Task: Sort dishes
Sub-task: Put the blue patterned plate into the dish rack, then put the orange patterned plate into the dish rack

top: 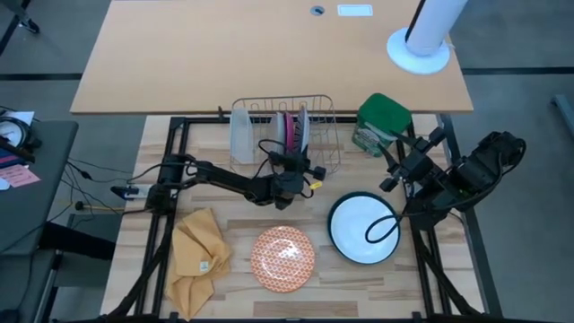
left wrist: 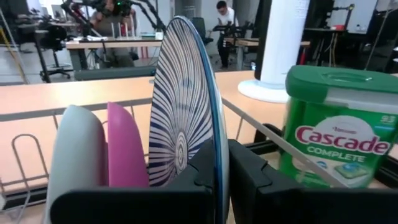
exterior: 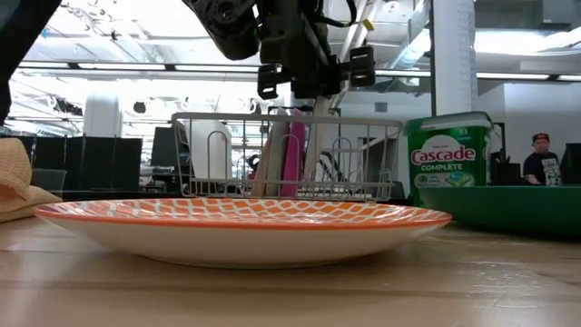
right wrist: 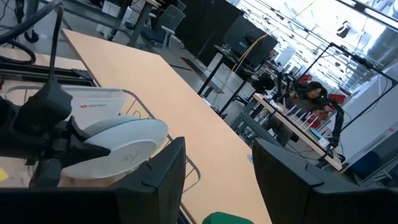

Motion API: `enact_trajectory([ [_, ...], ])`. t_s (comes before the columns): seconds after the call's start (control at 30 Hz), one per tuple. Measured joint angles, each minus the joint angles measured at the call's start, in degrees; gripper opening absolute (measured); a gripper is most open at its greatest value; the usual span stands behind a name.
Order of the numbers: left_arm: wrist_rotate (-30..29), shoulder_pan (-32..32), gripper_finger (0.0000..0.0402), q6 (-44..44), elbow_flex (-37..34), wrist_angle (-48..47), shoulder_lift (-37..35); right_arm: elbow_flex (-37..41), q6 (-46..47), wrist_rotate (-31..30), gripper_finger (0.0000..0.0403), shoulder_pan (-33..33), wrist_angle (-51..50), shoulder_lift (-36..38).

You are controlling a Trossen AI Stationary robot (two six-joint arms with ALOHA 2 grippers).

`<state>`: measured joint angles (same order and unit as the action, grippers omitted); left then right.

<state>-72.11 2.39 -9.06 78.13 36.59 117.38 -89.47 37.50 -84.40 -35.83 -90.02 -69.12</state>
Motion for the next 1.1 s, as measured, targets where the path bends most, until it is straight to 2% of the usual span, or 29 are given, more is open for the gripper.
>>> enact_trajectory([
  [0.17,1.42,-0.50,0.0024,-1.47,0.00,-0.09,0.00,0.00,0.14,0.21,0.0186,0.00,0.03,-0.02],
  [0.43,2.36,-0.63,0.0095,-0.82,0.09,0.51,-0.13,0.00,0.63,0.52,0.0186,-0.02,0.20,-0.02],
  [0.57,2.46,-0.56,0.0114,1.17,0.09,1.85,-0.13,0.00,0.63,0.51,0.0186,-0.02,0.55,-0.02],
  [0.83,5.43,1.77,0.0118,16.12,0.09,17.96,-0.24,0.00,1.13,0.51,0.0186,-0.01,0.55,-0.02],
  [1.1,5.39,7.55,0.0118,26.66,0.07,17.87,-5.00,0.00,1.50,0.77,0.0186,-0.02,0.54,-0.02],
])
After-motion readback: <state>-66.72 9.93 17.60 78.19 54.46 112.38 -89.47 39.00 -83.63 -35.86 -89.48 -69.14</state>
